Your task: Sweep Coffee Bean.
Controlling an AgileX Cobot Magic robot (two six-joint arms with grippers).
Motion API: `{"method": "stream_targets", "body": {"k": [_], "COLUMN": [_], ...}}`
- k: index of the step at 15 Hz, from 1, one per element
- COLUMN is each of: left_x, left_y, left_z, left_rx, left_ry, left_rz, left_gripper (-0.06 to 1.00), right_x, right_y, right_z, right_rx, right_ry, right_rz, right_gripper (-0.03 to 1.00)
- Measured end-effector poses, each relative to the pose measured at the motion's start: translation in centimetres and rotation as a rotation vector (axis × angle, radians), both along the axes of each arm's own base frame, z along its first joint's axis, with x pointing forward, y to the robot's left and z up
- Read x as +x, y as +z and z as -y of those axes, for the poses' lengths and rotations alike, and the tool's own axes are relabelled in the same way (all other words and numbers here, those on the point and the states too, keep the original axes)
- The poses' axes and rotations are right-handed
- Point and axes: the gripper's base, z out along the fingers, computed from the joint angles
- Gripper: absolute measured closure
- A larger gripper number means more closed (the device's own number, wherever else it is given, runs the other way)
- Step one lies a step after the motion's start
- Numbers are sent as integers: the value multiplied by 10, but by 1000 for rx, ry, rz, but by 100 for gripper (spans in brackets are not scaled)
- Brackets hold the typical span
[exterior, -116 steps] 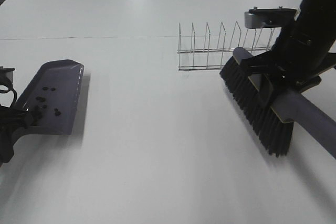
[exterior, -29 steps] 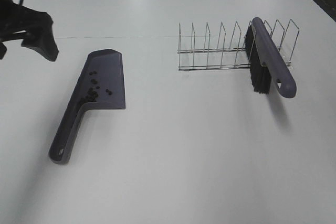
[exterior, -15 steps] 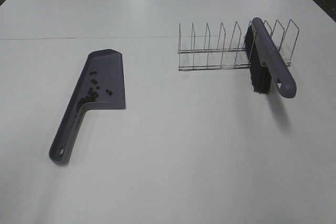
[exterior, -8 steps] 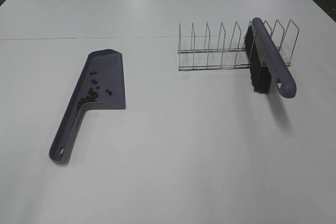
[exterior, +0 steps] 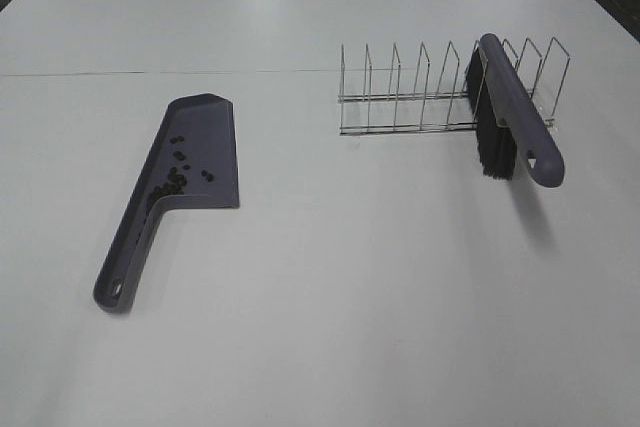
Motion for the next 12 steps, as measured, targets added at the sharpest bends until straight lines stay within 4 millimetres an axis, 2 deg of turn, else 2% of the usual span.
{"method": "stream_targets", "body": {"k": [3,7,12], "left_x": [0,0,0], "left_y": [0,0,0], "left_z": [0,1,2], "left_rx": [5,5,5], "left_ry": [16,157,174], "left_rz": [1,1,1], "left_gripper": [13,13,13], "right_x": [0,0,0], "right_y": [-1,-1,-1], "right_z": [0,0,0], "right_rx": [0,0,0], "right_ry": [0,0,0], "right_rz": [-2,-2,-2], "right_gripper": [22,22,22]}}
